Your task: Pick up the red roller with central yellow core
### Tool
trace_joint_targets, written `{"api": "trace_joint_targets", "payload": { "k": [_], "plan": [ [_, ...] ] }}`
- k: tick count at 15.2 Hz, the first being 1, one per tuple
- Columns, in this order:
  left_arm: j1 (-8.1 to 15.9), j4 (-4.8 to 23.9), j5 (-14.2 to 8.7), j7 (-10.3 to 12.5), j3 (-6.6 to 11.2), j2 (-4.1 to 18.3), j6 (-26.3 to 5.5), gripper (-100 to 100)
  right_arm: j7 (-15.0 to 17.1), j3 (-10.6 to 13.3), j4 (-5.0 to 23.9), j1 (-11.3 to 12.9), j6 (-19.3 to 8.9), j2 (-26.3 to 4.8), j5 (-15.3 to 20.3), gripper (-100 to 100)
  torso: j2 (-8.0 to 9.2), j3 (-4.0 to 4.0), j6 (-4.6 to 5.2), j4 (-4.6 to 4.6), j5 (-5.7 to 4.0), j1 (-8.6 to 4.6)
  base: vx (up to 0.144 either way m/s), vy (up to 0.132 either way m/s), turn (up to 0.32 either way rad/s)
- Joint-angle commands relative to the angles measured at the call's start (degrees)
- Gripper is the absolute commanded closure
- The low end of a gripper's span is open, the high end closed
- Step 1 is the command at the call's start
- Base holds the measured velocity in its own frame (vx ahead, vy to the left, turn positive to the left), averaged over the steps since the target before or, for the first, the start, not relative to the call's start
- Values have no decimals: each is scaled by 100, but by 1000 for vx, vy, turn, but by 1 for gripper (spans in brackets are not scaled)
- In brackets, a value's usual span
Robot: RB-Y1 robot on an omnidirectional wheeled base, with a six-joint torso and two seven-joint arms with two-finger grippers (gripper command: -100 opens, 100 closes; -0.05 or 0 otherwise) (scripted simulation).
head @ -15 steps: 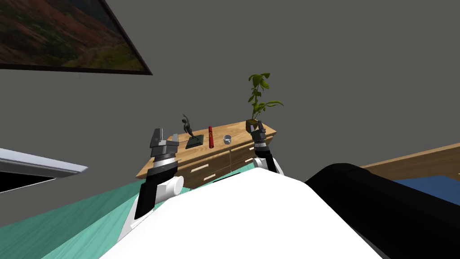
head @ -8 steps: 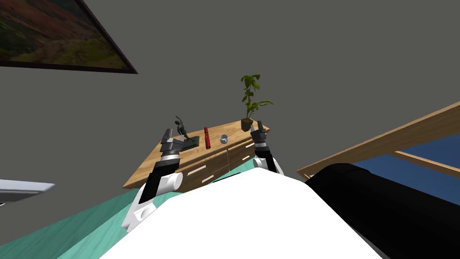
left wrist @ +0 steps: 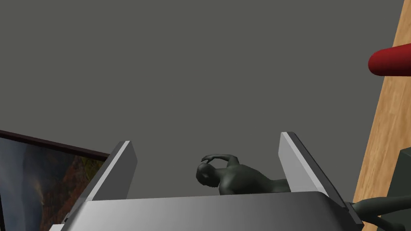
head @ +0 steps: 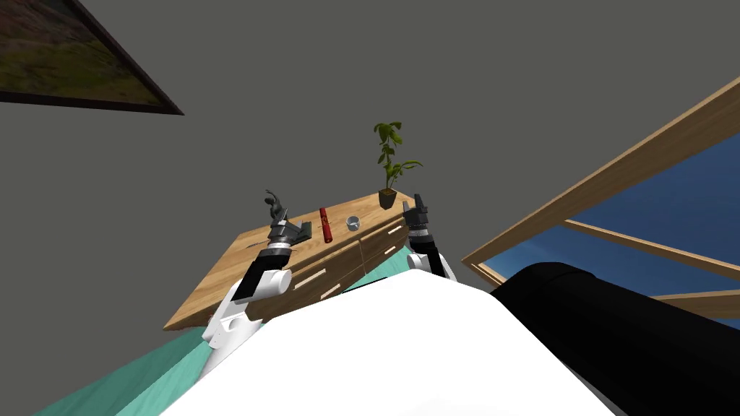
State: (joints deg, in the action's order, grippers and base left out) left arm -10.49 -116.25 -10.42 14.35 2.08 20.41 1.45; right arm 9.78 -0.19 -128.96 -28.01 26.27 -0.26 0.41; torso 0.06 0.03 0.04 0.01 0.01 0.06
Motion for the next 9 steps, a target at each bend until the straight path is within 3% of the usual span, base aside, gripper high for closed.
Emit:
{"api": "trace_joint_targets", "payload": {
  "k": [1, 2, 4, 5, 7, 8, 9],
  "plan": [
    [87, 153, -34, 171, 8, 69, -205, -100, 0, 0, 0, 0, 0, 0, 0, 0, 0, 0, 0, 0, 0, 0, -19, 7, -63],
    [285, 327, -144, 377, 29, 275, -405, -100, 0, -1, 0, -1, 0, 0, 0, 0, 0, 0, -4, 0, 0, 0, -22, 0, -179],
    [285, 448, -144, 449, 29, 275, -495, -100, 0, 0, 0, 0, 0, 0, 0, 0, -1, 0, -2, -1, 0, -1, -19, 2, -149],
    [488, 659, -258, 672, 52, 484, -680, -100, 0, -1, 0, -1, 0, 0, 0, 0, -2, -1, -4, 0, 0, -2, -18, -4, -202],
    [488, 754, -258, 737, 52, 484, -796, -100, 0, 0, 0, 0, 0, 0, 0, 0, -4, -2, 0, -1, -1, -4, -16, -1, -163],
    [697, 1033, -377, 954, 78, 692, -977, -100, 0, 0, 0, -1, 0, 0, 0, 0, -4, -2, -4, -1, 0, -3, -15, -7, -272],
    [697, 1072, -377, 1035, 78, 692, -1099, -100, 0, 0, 0, 0, 0, 0, 0, 0, -4, -2, 3, -1, -1, -5, -17, -5, -252]
  ]
}}
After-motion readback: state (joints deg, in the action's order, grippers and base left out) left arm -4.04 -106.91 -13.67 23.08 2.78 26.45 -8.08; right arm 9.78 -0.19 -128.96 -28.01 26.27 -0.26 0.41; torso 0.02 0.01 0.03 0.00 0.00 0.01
